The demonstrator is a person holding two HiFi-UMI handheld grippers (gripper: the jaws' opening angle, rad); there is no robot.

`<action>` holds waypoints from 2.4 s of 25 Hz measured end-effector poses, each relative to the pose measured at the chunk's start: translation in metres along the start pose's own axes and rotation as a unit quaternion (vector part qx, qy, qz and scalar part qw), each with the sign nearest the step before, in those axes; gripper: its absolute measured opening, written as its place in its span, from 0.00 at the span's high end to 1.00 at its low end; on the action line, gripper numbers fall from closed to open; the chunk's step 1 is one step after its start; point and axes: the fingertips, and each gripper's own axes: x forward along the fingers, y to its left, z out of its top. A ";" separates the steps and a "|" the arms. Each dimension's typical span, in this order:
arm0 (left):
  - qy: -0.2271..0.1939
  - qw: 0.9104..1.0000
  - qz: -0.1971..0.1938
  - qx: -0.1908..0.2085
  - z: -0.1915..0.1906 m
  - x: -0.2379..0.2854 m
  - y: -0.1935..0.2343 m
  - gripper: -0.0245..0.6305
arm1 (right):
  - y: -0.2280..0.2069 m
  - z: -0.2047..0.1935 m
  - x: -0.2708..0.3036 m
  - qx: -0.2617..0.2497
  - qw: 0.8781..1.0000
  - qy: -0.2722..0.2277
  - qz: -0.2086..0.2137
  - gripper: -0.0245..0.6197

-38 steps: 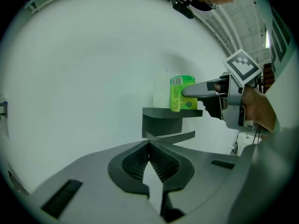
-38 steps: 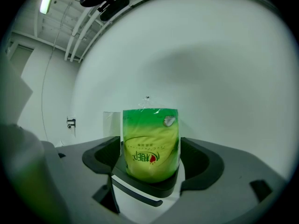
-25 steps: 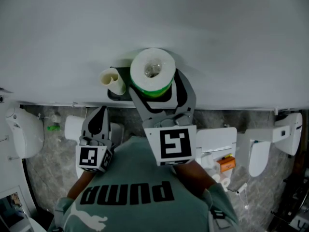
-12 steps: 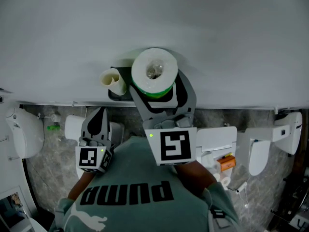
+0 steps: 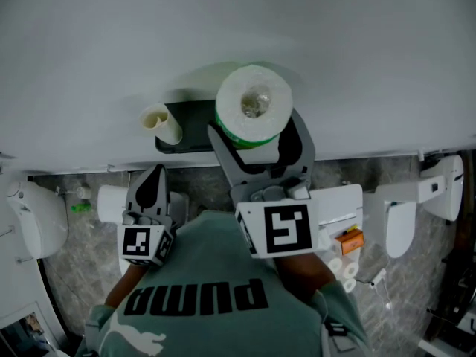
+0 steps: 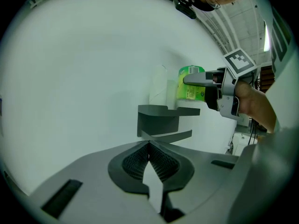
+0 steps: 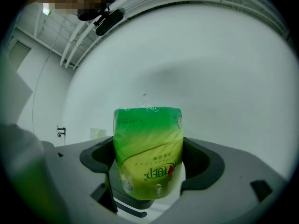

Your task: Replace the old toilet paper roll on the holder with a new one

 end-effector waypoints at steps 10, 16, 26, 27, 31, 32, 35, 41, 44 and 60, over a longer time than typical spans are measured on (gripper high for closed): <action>0.017 0.998 -0.060 0.020 -0.006 0.019 -0.031 0.96 | -0.039 -0.012 -0.034 0.007 0.999 0.010 -0.045 0.29; 0.026 0.995 -0.090 0.030 -0.009 0.028 -0.049 0.96 | -0.067 -0.025 -0.053 0.053 0.995 0.014 -0.081 0.28; 0.041 0.992 -0.115 0.036 -0.017 0.036 -0.066 0.96 | -0.087 -0.059 -0.069 0.159 0.983 0.008 -0.091 0.29; 0.042 0.992 -0.115 0.037 -0.018 0.037 -0.067 0.96 | -0.089 -0.062 -0.071 0.168 0.981 0.007 -0.092 0.29; 0.046 0.991 -0.118 0.041 -0.021 0.039 -0.069 0.96 | -0.094 -0.075 -0.070 0.225 0.970 -0.002 -0.088 0.29; 0.048 0.991 -0.120 0.043 -0.022 0.040 -0.070 0.96 | -0.095 -0.080 -0.070 0.243 0.966 -0.004 -0.087 0.29; 0.054 0.990 -0.121 0.047 -0.026 0.039 -0.070 0.96 | -0.098 -0.093 -0.067 0.291 0.953 -0.007 -0.085 0.29; 0.060 0.991 -0.112 0.051 -0.028 0.036 -0.058 0.96 | -0.094 -0.116 -0.057 0.377 0.923 -0.014 -0.074 0.29; 0.062 0.991 -0.108 0.054 -0.030 0.034 -0.054 0.96 | -0.090 -0.126 -0.053 0.420 0.905 -0.019 -0.066 0.29; 0.062 0.991 -0.101 0.057 -0.029 0.025 -0.047 0.96 | -0.071 -0.164 -0.044 0.585 0.809 -0.031 -0.045 0.29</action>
